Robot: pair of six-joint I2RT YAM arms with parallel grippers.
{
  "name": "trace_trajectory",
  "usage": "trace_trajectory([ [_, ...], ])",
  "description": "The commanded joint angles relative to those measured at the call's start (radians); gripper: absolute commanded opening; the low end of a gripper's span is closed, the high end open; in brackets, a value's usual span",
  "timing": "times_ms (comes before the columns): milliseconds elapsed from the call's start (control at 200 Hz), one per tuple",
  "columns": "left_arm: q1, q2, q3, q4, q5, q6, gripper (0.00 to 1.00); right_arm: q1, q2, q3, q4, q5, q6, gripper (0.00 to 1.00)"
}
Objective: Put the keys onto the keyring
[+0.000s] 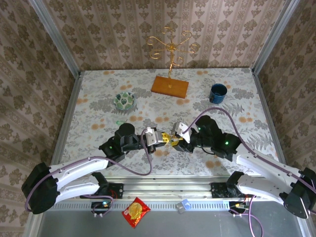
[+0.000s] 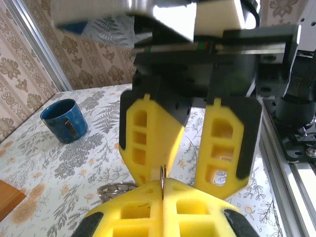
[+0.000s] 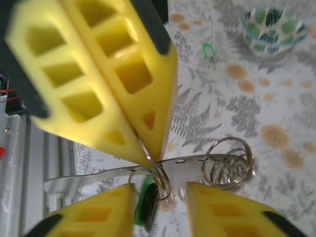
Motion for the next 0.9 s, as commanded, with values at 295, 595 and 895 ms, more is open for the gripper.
trace_trajectory([
  [295,-0.002,0.022,-0.020,0.125,0.102,-0.012,0.00,-0.008,-0.088,-0.055,0.088,-0.062,-0.032,0.33],
  [595,-0.002,0.037,-0.032,0.193,0.131,-0.042,0.00,-0.007,-0.072,-0.062,0.113,-0.080,-0.029,0.21],
  [895,0.000,0.034,-0.044,0.191,0.090,-0.051,0.05,-0.007,-0.070,-0.045,0.102,-0.095,-0.062,0.00],
])
